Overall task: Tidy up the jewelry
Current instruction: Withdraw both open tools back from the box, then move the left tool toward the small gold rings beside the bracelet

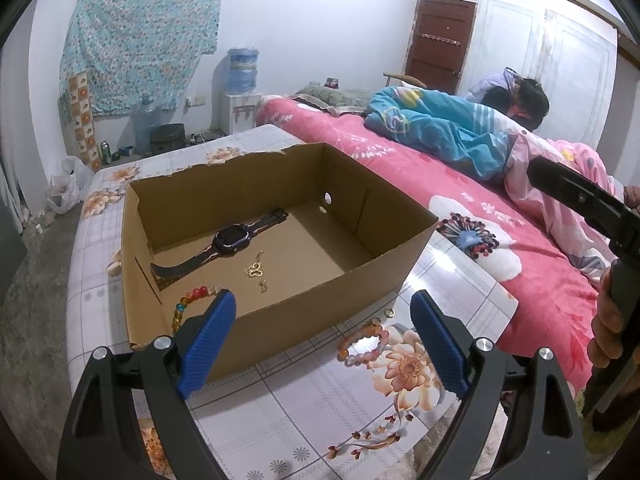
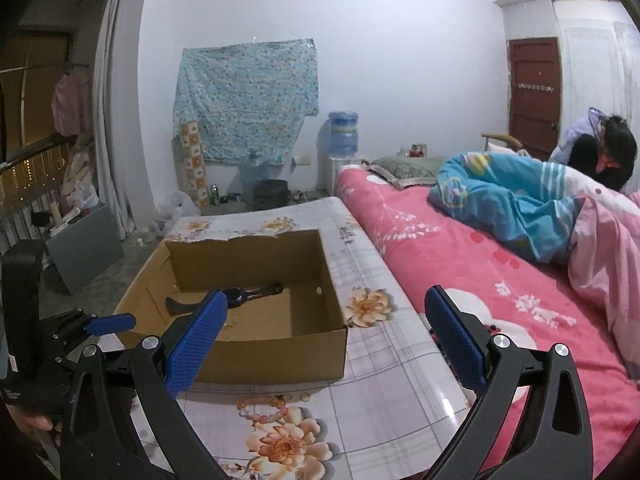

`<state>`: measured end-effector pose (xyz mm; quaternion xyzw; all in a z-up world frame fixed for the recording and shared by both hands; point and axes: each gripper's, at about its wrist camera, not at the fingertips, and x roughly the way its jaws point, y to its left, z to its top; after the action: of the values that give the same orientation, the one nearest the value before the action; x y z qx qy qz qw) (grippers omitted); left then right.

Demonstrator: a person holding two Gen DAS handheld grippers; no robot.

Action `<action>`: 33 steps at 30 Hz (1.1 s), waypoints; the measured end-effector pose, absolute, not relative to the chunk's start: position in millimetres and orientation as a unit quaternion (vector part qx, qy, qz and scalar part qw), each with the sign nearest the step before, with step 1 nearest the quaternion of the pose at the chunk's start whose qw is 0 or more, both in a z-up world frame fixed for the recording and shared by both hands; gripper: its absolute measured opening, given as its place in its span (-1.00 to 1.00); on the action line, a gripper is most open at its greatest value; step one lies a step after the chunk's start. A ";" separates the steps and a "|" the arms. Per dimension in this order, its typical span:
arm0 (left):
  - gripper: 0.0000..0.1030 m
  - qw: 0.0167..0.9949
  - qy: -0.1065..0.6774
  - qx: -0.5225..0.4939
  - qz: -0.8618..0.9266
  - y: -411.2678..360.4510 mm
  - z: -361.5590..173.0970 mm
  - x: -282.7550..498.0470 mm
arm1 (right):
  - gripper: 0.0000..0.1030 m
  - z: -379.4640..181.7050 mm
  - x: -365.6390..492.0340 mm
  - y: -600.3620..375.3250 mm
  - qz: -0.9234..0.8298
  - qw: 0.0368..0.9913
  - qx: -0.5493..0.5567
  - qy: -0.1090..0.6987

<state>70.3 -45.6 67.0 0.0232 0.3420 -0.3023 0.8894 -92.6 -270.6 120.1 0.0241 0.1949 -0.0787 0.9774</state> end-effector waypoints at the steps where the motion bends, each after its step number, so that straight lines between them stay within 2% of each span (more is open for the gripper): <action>1: 0.69 0.890 0.341 0.025 -0.303 -47.2 67.9 68.5 | 0.84 120.2 -92.3 -272.2 -0.078 0.977 0.027 0.197; 22: 0.69 0.893 0.297 0.061 -0.333 -63.7 67.8 49.3 | 0.84 115.0 -99.3 -315.3 -0.073 0.973 0.085 0.201; 28: 0.69 0.883 0.301 0.043 -0.357 -63.6 52.7 35.1 | 0.83 89.4 -103.5 -337.1 -0.087 0.963 0.098 0.237; 31: 0.67 0.878 0.306 0.059 -0.363 -68.7 38.9 28.8 | 0.76 73.7 -103.0 -338.1 -0.081 0.957 0.100 0.260; 33: 0.57 0.875 0.311 0.075 -0.363 -73.7 30.1 27.0 | 0.73 62.5 -102.5 -334.2 -0.074 0.954 0.095 0.273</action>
<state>27.0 -73.7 30.1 0.0748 0.3115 -0.3632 0.8749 -102.5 -334.2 62.5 0.0948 0.2734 -0.0742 0.9543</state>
